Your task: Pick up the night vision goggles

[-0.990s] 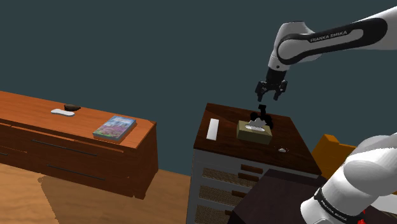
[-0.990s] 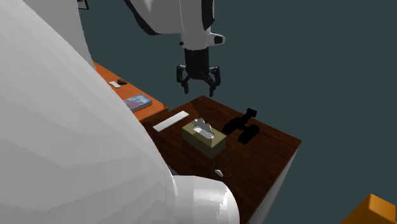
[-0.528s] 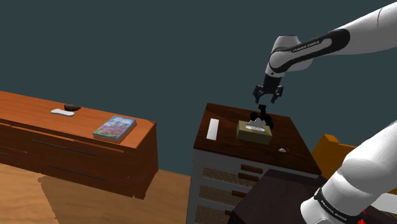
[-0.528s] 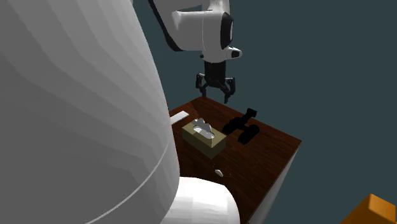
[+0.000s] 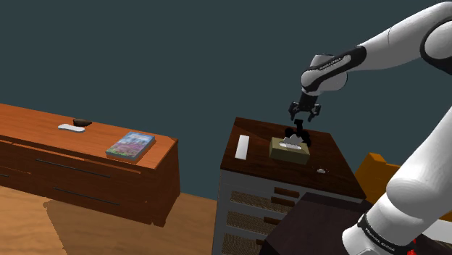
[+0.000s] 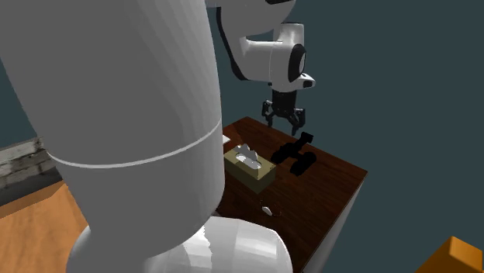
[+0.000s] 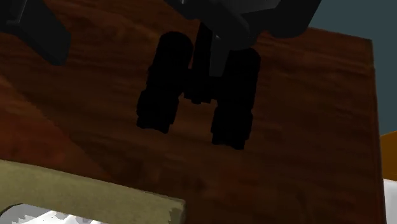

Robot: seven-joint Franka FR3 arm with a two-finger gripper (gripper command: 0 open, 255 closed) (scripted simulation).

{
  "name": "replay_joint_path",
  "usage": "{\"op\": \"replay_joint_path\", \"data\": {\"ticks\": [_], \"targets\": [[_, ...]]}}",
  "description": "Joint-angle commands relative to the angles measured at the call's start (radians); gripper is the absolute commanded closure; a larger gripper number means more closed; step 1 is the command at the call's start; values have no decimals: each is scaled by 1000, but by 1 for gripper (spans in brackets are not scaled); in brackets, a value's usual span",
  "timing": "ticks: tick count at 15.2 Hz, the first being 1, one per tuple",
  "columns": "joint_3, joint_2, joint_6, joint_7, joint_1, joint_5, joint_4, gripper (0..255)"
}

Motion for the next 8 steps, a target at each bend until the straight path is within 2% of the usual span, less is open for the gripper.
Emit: {"op": "replay_joint_path", "data": {"ticks": [1,6,8], "targets": [[-16,66,32,-11,-19,29,40,0],[-37,222,93,-34,-74,110,143,0],[-33,240,116,-39,-77,118,137,0]]}}
